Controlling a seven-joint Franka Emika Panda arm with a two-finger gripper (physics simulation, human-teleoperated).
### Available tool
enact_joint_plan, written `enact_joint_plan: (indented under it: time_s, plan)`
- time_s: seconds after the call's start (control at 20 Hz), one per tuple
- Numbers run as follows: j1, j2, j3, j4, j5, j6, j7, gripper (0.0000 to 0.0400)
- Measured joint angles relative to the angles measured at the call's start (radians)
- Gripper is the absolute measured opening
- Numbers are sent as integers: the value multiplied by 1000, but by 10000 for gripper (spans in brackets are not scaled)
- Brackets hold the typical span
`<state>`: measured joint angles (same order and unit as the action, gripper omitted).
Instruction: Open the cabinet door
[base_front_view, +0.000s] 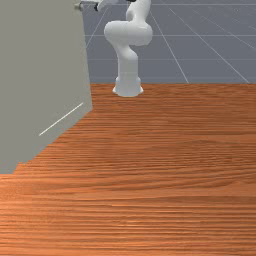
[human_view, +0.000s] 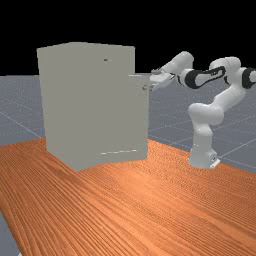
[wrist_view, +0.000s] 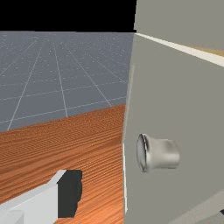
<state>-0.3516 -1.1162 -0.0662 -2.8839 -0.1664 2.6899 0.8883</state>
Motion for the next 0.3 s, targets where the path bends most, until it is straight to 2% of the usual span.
enact_joint_plan:
  time_s: [0.1,0.3]
  plan:
    - [9,6,66,-6,-3,16,43,400]
    - [23,21,159,-13,-4,54,107,400]
